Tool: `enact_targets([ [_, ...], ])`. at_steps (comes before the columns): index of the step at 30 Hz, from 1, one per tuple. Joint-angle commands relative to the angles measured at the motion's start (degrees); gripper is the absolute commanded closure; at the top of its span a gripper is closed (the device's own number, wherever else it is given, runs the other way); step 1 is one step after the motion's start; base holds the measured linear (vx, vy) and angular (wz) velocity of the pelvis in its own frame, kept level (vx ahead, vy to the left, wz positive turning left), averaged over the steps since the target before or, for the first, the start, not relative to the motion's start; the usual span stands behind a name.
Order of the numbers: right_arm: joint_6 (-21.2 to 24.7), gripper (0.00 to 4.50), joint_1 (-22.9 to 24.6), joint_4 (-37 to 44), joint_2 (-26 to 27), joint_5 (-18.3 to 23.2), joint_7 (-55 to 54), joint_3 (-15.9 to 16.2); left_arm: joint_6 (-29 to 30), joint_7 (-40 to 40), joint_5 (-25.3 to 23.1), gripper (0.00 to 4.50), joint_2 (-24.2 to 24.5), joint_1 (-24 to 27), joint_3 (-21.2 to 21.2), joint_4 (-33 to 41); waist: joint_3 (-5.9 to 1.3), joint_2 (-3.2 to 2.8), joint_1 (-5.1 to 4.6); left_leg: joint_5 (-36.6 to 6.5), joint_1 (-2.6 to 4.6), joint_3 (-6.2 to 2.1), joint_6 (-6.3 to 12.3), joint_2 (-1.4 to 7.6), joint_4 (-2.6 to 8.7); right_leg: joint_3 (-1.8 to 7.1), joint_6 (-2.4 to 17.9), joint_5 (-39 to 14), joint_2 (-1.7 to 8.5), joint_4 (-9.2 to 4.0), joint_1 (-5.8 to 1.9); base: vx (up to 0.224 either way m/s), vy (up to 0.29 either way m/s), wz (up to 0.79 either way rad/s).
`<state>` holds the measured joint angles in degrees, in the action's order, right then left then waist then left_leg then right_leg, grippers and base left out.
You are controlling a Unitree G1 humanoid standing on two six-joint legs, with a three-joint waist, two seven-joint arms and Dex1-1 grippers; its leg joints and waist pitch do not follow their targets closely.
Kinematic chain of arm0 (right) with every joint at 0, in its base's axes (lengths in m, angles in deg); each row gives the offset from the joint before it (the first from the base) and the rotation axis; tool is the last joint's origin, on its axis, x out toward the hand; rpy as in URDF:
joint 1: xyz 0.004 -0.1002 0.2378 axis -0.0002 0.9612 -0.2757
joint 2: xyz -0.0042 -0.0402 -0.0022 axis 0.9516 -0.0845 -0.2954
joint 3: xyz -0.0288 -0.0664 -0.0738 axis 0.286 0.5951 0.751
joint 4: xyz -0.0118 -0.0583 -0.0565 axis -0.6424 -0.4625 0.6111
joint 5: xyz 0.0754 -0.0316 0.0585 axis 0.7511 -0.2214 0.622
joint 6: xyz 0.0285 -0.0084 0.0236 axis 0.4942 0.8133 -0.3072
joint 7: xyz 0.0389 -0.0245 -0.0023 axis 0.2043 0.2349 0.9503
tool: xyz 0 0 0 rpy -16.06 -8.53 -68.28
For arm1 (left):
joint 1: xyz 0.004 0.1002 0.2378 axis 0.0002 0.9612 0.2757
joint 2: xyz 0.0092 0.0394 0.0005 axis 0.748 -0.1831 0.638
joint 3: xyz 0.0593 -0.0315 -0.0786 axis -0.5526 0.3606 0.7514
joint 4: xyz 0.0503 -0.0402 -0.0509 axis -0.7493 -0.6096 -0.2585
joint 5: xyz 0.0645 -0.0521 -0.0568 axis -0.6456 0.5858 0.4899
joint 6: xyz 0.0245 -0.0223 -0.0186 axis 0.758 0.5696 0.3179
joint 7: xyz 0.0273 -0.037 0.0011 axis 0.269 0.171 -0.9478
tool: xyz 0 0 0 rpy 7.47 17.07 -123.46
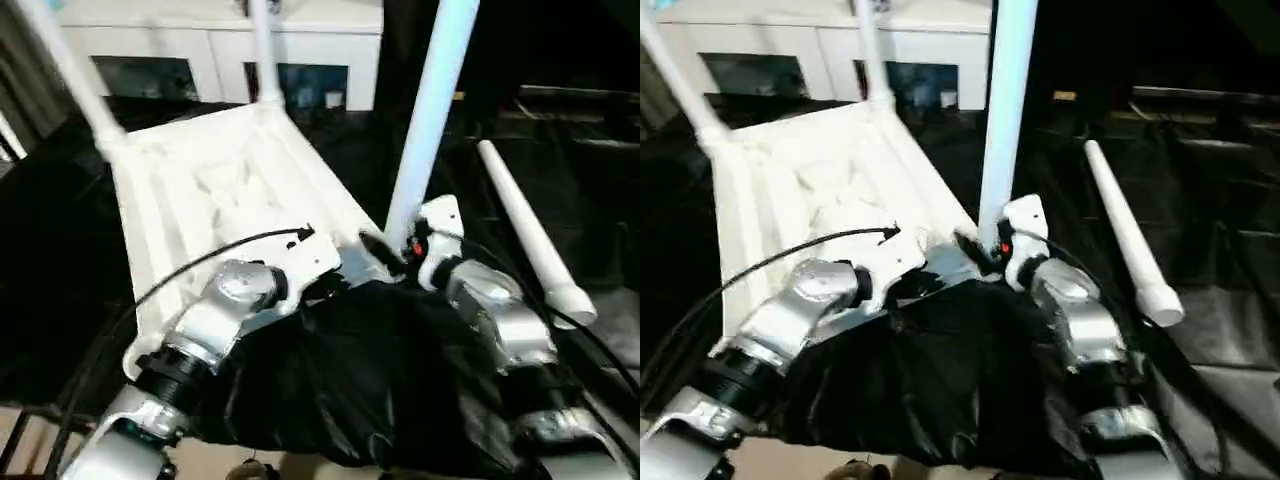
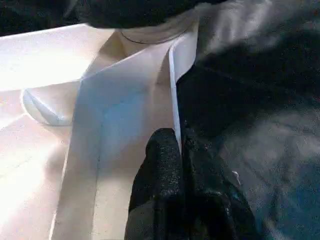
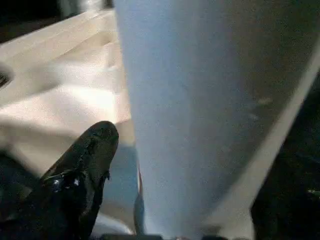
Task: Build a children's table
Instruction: Insert table leg to table base, then rotate leg to tighten
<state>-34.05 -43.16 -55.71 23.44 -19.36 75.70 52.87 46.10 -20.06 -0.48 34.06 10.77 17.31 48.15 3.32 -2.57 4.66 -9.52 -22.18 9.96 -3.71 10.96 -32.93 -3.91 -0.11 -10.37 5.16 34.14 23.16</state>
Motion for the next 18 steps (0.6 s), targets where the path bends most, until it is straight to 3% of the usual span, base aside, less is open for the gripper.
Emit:
enact_targets([
  [1, 0.70, 0.60, 1.01, 2.41, -0.66, 0.15, 4.47, 2.42, -4.04, 3.17, 0.80, 4.50, 0.57, -0.78, -1.25, 1.34, -4.29, -0.21, 0.10, -10.08, 0.96, -0.38, 3.58, 1.79, 3.24, 2.18, 14.26, -2.17, 2.77, -3.11, -3.26, 0.000, 0.000, 0.00],
  [6, 1.99, 0.60, 3.37, 5.97, -6.23, 1.20, 14.08, 4.97, -6.63, 9.85, 3.29, 4.50, 3.98, -0.35, -0.56, 1.14, -4.24, -0.36, 0.78, -11.35, 1.22, -0.29, 3.40, 2.04, 3.30, 2.23, 14.69, -3.15, 2.71, -3.03, -3.22, 0.000, 0.000, 0.00],
  [13, 2.80, 0.60, 4.31, 8.16, -9.95, 1.62, 19.88, 7.01, -9.32, 15.10, 4.14, 4.50, 6.88, -0.26, -0.90, 0.12, -4.26, -0.35, 1.18, -11.78, 1.16, -0.31, 3.29, 2.04, 3.15, 2.22, 15.13, -4.13, 2.87, -2.93, -3.19, 0.000, 0.000, 0.00],
  [18, 2.65, 1.08, 4.08, 8.32, -11.52, 0.73, 22.64, 8.62, -11.27, 18.33, 4.29, 4.50, 8.45, -0.10, -1.57, -0.53, -4.24, -0.31, 1.30, -12.69, 1.21, -0.30, 2.75, 2.11, 3.18, 2.25, 15.07, -5.56, 2.85, -2.92, -3.08, 0.000, 0.000, 0.00],
])
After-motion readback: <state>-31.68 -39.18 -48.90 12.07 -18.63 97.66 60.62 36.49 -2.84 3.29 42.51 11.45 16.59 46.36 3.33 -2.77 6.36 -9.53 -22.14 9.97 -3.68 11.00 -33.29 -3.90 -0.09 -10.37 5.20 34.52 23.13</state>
